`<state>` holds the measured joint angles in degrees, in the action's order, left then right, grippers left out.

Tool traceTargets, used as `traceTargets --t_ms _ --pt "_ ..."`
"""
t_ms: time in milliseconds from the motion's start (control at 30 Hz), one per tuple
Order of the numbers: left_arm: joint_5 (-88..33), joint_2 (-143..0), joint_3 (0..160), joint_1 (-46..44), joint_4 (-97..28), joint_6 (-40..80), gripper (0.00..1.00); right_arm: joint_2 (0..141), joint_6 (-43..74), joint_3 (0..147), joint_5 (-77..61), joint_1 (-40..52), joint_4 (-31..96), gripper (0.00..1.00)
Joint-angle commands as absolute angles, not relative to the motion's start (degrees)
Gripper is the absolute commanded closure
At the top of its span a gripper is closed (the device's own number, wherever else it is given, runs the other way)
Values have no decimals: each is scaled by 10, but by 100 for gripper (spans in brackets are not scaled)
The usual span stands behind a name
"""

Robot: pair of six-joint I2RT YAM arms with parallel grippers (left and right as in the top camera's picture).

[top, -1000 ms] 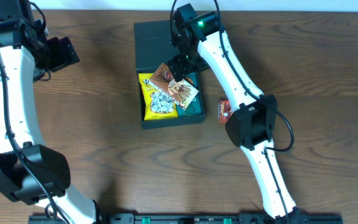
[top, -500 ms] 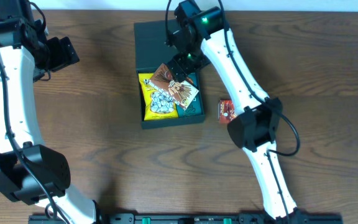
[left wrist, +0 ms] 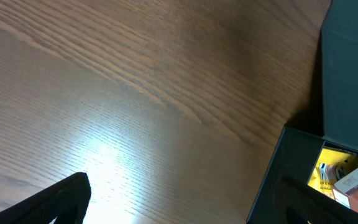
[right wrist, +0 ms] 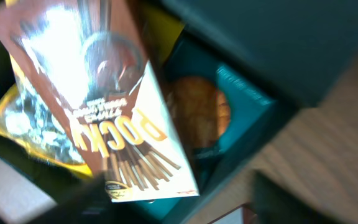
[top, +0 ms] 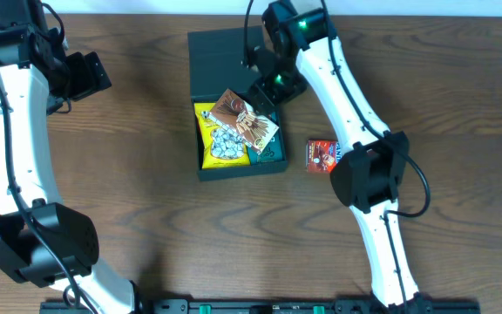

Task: Pack container
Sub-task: 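Carry the Pocky box over the black box and lower it in, then push the Pocky box down between the yellow bag and cookie box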

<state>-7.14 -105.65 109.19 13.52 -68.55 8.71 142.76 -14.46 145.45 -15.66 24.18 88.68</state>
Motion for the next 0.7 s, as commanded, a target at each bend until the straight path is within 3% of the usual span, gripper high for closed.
traceTargets --t_ms 0,333,433,533,667 --pt "-71 -1056 1091 139 -687 77 5 1418 -174 1448 -185 257 887 1" --pt "-71 -1056 1091 139 -687 63 5 1319 -178 1412 -182 256 878 1" --pt "-71 -1056 1091 139 -684 63 5 1227 -179 1298 -176 255 835 1" --pt "-71 -1056 1091 139 -680 63 5 1110 -178 1121 -156 241 714 1" --pt "-72 -1056 1091 139 -668 64 5 1086 -201 1027 -117 257 622 1"
